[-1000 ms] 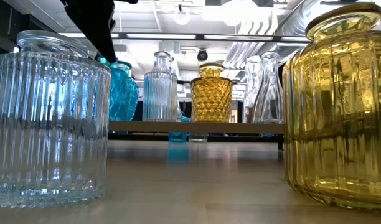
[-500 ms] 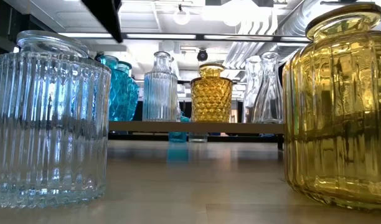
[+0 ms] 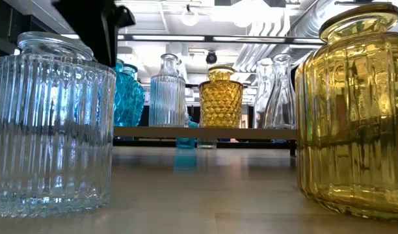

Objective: Sort vases onto shelf
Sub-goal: Put the bottom right blue vase on the shelf

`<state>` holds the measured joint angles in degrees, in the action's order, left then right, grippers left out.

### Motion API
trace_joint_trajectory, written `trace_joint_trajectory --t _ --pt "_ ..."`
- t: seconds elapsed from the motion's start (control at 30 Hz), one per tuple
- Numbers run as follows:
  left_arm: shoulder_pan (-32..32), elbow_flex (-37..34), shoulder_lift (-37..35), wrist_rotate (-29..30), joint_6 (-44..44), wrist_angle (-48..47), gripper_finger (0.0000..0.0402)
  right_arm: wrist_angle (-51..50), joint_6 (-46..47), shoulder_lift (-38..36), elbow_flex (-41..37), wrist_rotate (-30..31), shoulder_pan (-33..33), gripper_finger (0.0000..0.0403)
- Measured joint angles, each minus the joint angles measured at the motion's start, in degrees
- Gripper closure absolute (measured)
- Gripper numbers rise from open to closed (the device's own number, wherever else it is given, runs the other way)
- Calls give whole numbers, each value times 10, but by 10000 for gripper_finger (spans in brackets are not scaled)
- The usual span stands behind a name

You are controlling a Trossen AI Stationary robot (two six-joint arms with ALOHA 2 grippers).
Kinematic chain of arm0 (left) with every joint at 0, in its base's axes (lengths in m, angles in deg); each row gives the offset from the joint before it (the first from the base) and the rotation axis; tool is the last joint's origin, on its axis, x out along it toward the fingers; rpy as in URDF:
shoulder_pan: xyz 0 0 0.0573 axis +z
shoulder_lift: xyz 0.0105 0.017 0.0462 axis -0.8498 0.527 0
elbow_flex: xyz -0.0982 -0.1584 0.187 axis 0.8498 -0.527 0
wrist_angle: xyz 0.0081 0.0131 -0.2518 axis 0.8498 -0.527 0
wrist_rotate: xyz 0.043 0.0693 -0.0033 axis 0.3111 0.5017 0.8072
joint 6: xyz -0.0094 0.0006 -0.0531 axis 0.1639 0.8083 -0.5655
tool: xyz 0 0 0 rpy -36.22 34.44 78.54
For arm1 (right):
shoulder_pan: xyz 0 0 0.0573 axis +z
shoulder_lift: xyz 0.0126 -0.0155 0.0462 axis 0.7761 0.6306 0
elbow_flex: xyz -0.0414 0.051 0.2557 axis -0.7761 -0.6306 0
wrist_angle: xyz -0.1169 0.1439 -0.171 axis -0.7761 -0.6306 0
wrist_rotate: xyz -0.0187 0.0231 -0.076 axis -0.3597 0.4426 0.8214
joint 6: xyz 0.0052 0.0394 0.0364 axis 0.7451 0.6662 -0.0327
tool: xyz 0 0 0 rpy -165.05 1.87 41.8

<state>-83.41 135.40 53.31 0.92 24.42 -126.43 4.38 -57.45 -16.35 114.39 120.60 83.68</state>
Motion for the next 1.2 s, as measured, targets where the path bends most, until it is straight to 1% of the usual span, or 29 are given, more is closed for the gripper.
trace_joint_trajectory --t 0.13,0.23,0.3,0.5,0.8,1.03,1.2 --pt "10 0 32 36 -7 11 374 0 0 0 0 0 0 403" --pt "19 0 42 40 -8 10 393 -1 0 0 0 0 0 403" --pt "24 0 43 41 -12 5 399 -1 0 0 0 0 0 403" --pt "35 0 40 58 -18 -15 400 -4 0 0 0 0 0 403" --pt "35 0 40 80 -18 -47 401 -5 0 0 0 0 0 403" --pt "35 0 40 62 -19 -67 401 -5 0 0 0 0 0 403" --pt "38 0 40 75 -38 -100 401 -5 0 0 0 0 0 403"
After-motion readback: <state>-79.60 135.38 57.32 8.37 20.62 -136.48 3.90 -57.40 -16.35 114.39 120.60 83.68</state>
